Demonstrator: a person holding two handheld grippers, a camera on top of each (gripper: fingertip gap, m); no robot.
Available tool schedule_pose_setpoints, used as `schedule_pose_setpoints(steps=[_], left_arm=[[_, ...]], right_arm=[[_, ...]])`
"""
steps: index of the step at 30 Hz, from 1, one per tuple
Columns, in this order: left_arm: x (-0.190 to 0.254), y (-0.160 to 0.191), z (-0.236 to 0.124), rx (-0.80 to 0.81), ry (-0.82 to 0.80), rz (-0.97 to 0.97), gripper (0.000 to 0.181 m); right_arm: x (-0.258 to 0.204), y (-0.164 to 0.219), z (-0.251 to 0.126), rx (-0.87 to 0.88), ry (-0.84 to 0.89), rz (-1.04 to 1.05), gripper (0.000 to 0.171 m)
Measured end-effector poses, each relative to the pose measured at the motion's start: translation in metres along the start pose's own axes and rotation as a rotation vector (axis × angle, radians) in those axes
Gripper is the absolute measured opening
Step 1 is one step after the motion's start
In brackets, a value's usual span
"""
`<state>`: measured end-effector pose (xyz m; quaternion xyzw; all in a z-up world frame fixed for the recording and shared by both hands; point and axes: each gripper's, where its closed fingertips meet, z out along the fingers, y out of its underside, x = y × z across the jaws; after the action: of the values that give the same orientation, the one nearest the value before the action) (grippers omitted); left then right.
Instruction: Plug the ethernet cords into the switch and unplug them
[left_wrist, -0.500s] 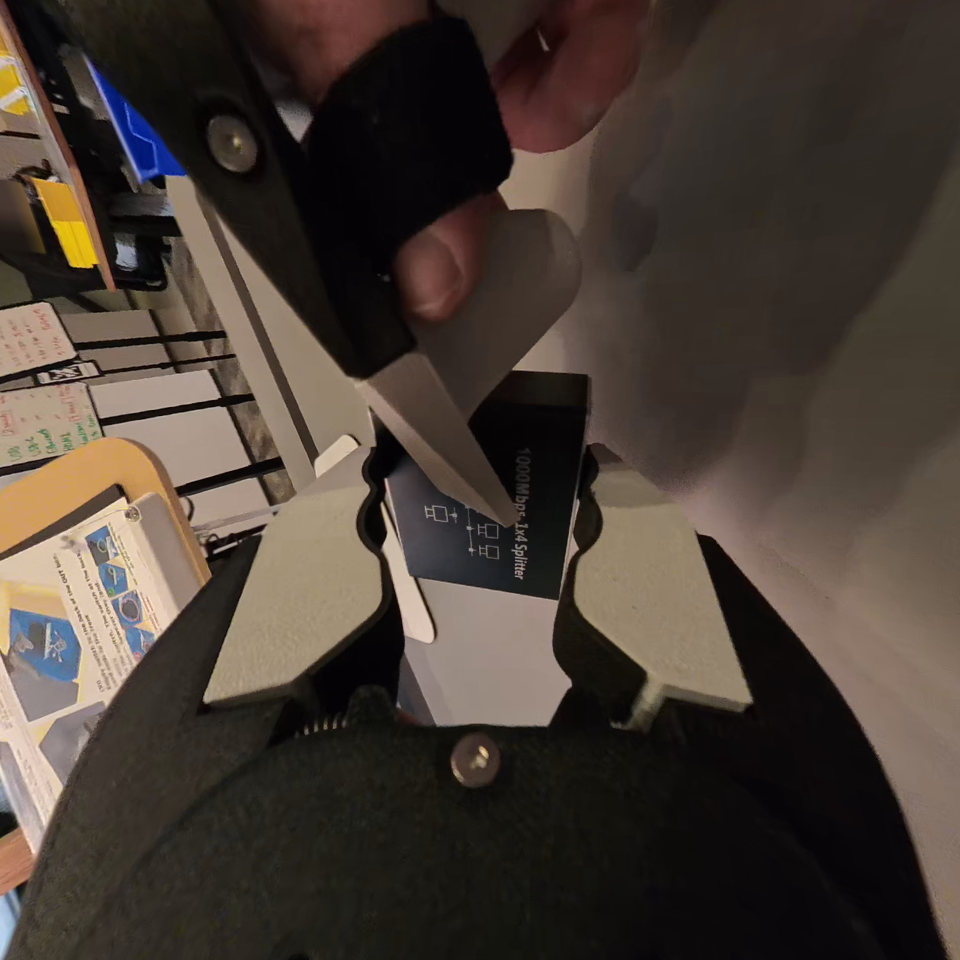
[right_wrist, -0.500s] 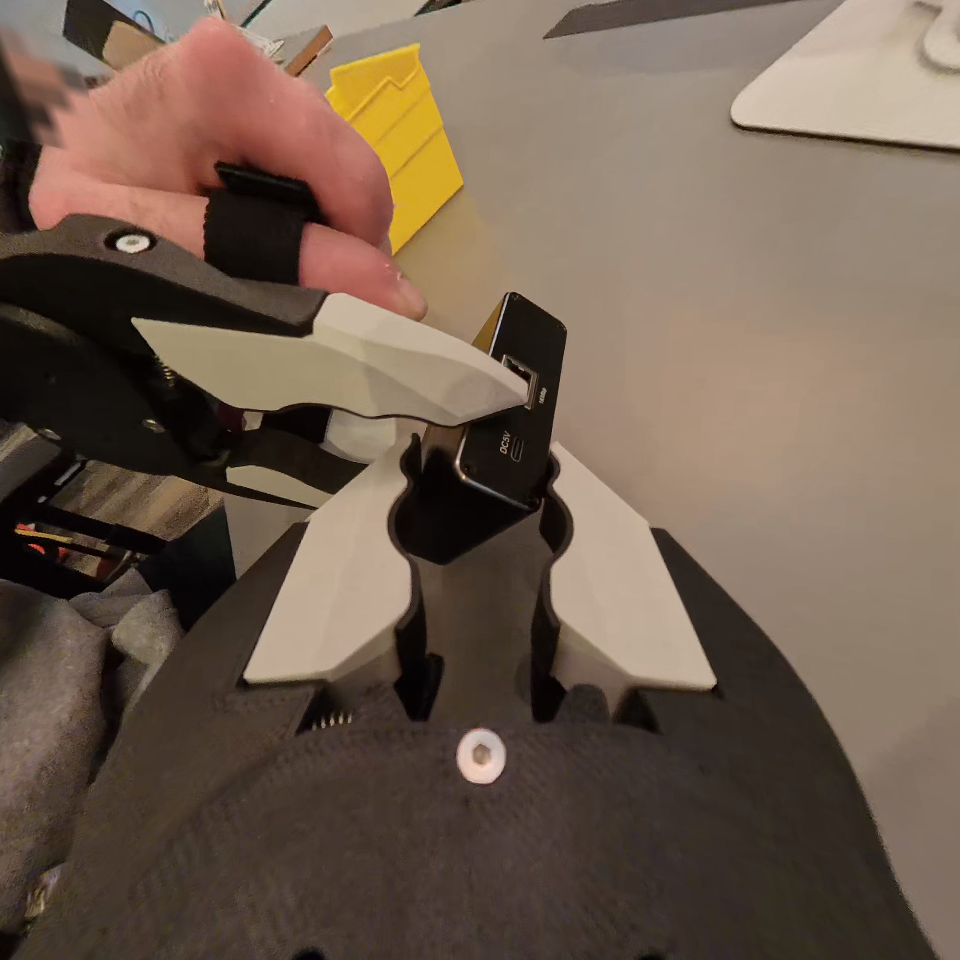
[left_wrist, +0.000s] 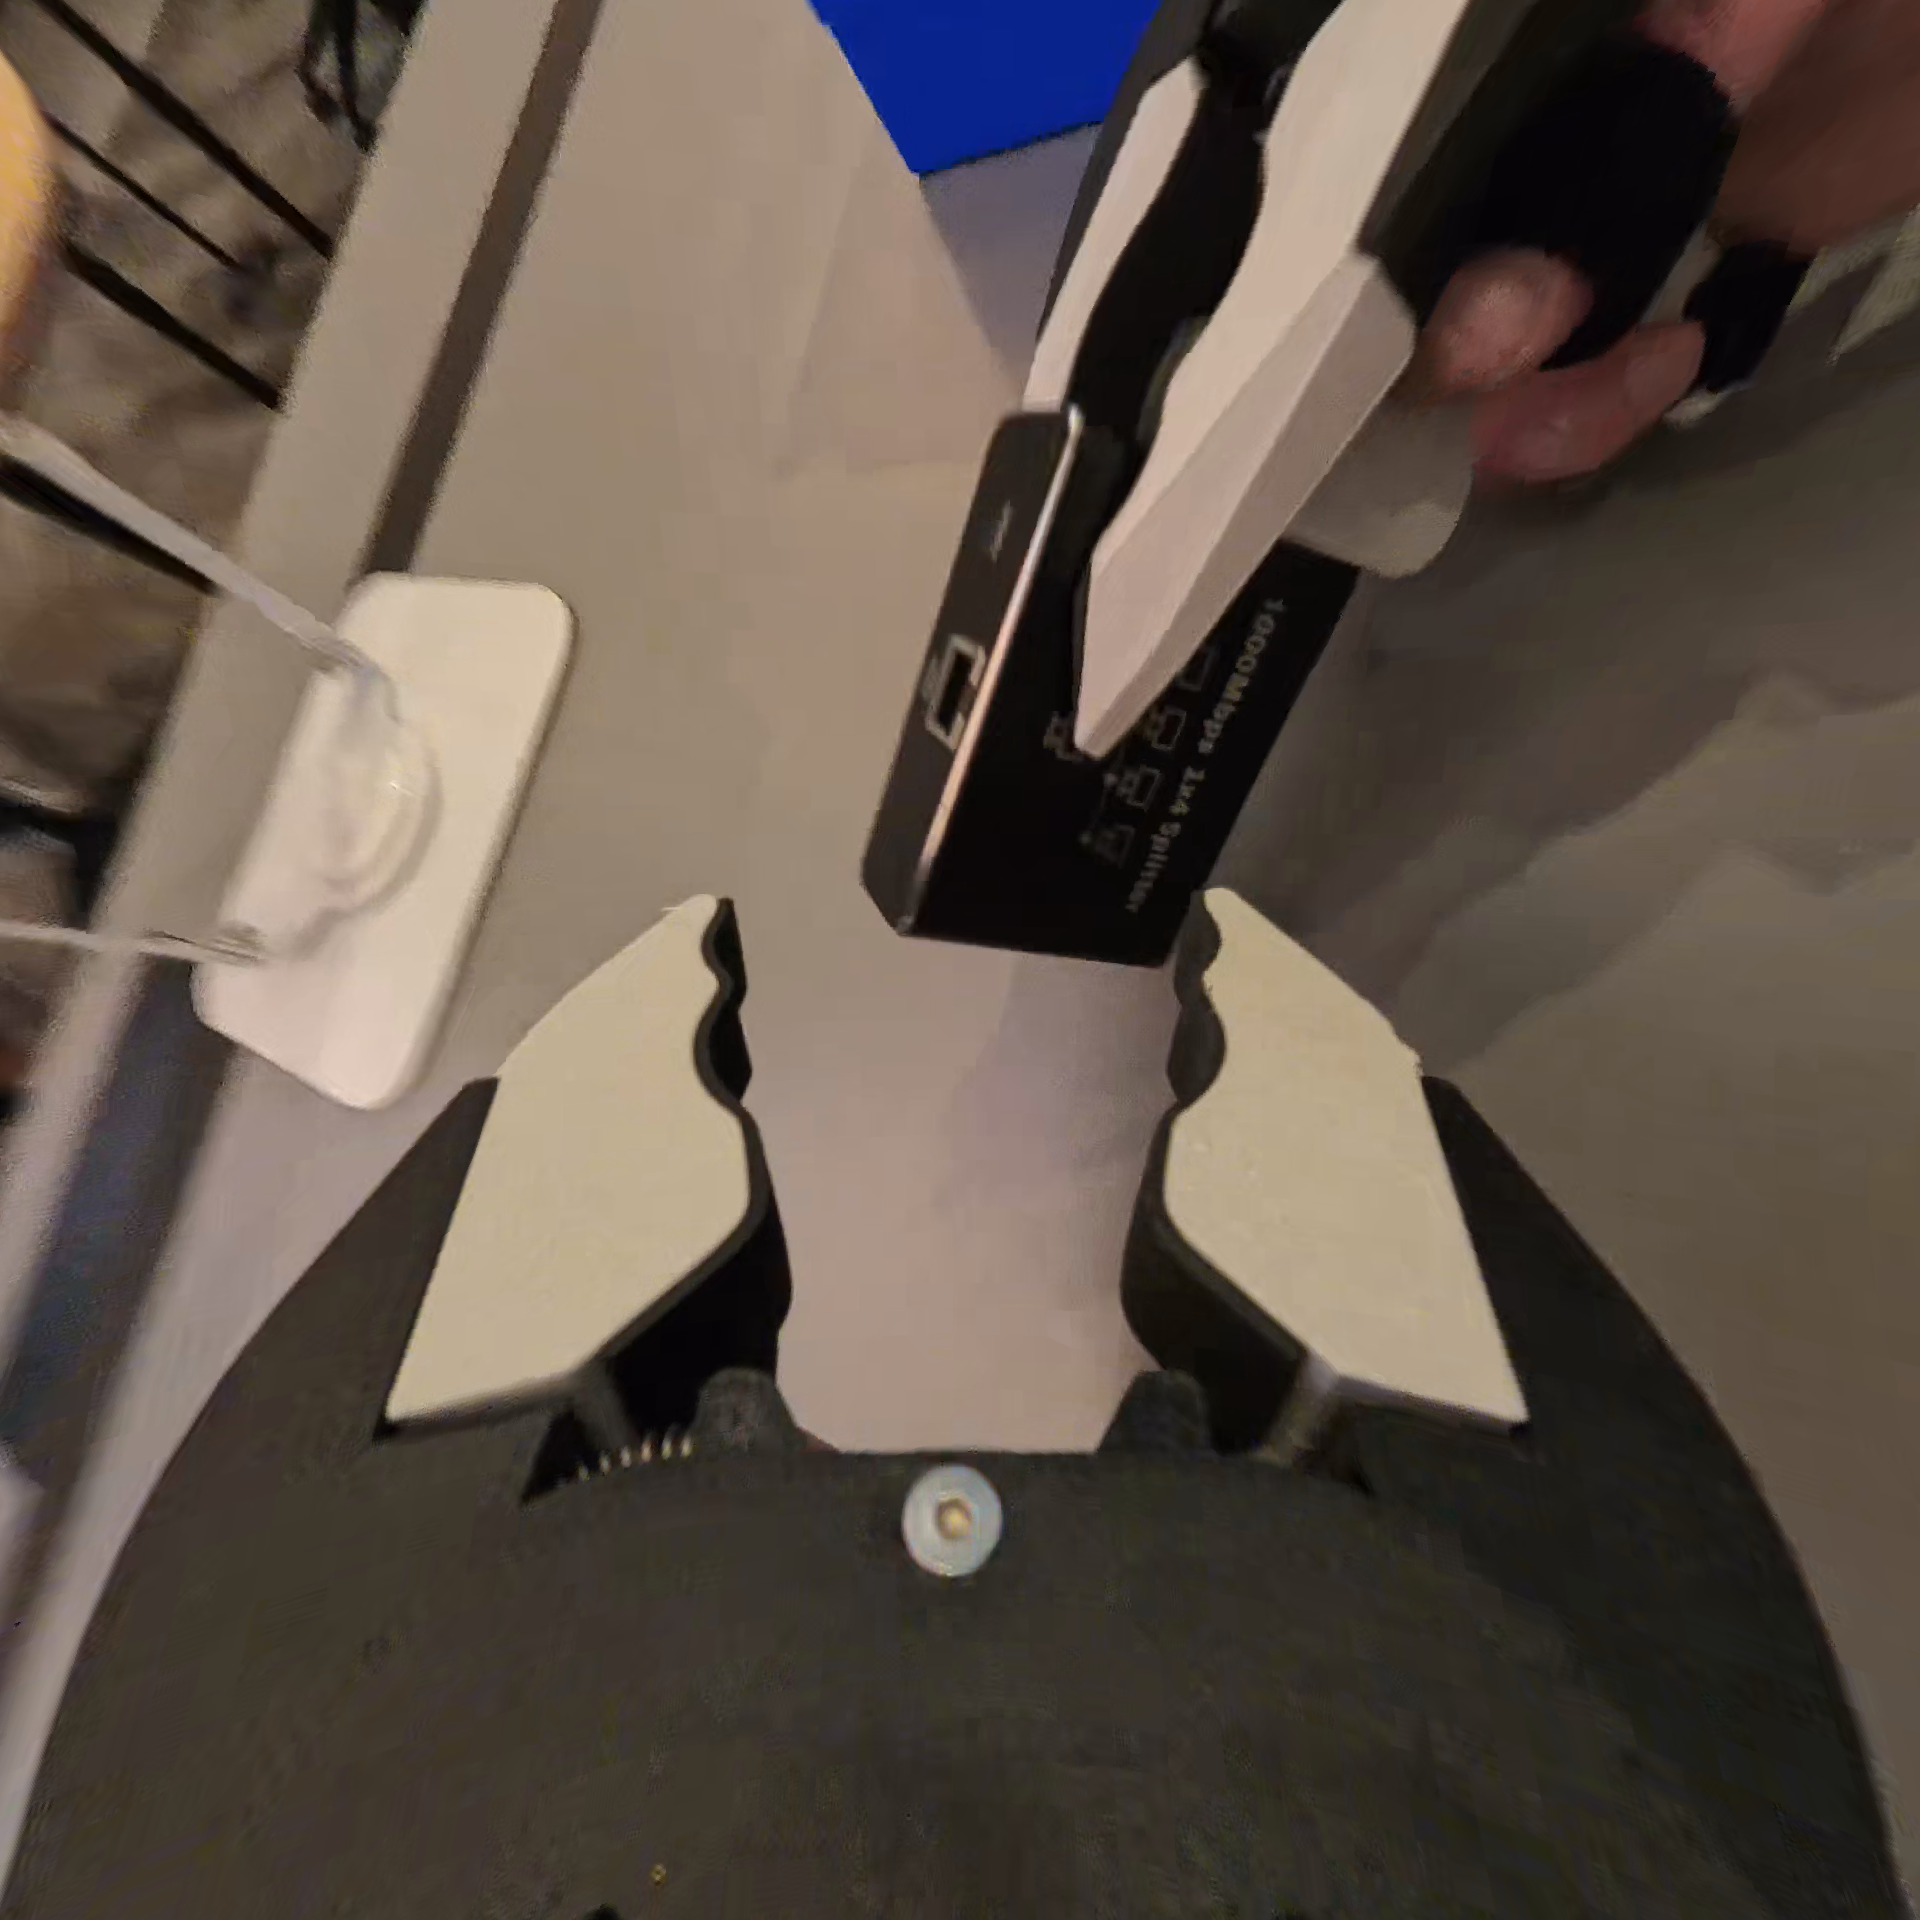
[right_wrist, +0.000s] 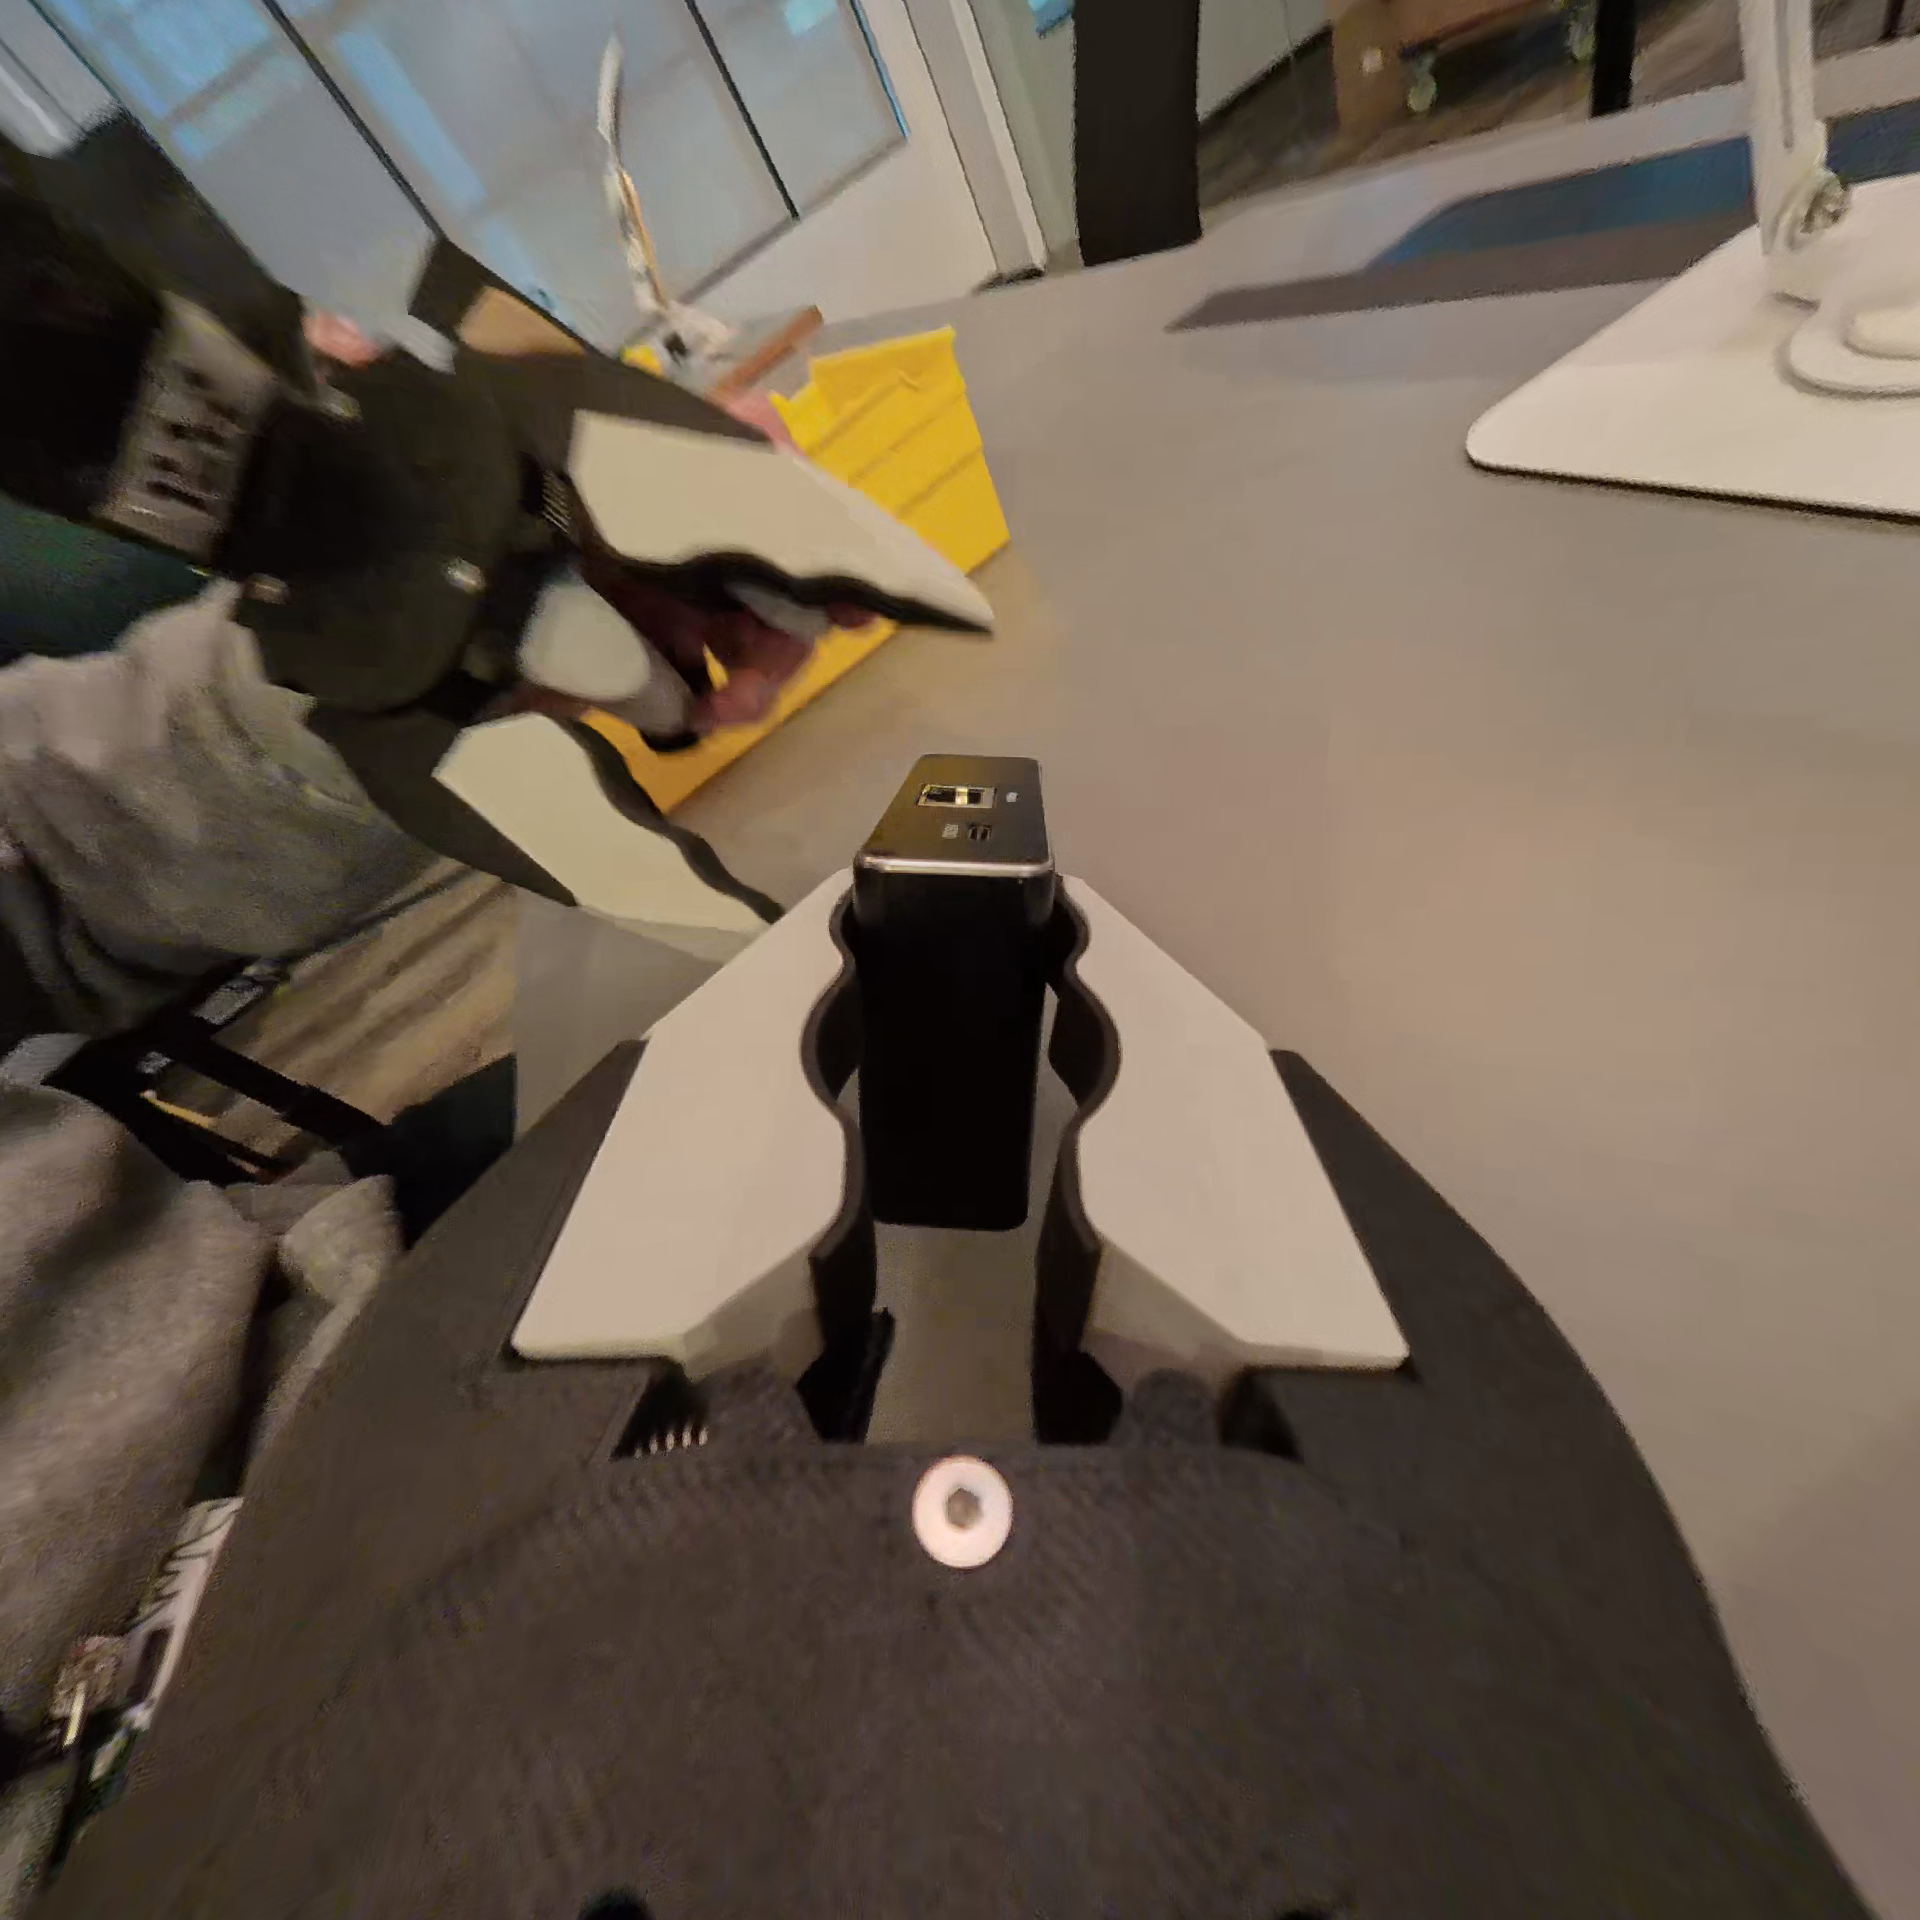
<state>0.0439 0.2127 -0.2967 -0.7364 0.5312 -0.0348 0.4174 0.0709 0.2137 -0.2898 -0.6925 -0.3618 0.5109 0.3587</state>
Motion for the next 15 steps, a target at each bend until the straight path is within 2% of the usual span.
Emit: schedule_pose_setpoints(steps=[6, 9, 12, 15], left_arm=[[0.024, -0.012, 0.008, 0.205, 0.217, -0.38, 0.07], [0.028, -0.022, 0.005, 0.304, 0.308, -0.474, 0.066], [0.017, -0.021, 0.002, 0.324, 0.272, -0.474, 0.067], [0.008, -0.014, 0.0, 0.263, 0.155, -0.282, 0.072]], right_arm=[[-0.021, -0.017, -0.008, 0.105, -0.1, -0.036, 0.029], [-0.027, -0.019, -0.01, 0.115, -0.114, -0.074, 0.029], [-0.03, -0.02, -0.013, 0.093, -0.089, -0.157, 0.029], [-0.03, -0.014, -0.014, -0.005, -0.024, -0.301, 0.029]])
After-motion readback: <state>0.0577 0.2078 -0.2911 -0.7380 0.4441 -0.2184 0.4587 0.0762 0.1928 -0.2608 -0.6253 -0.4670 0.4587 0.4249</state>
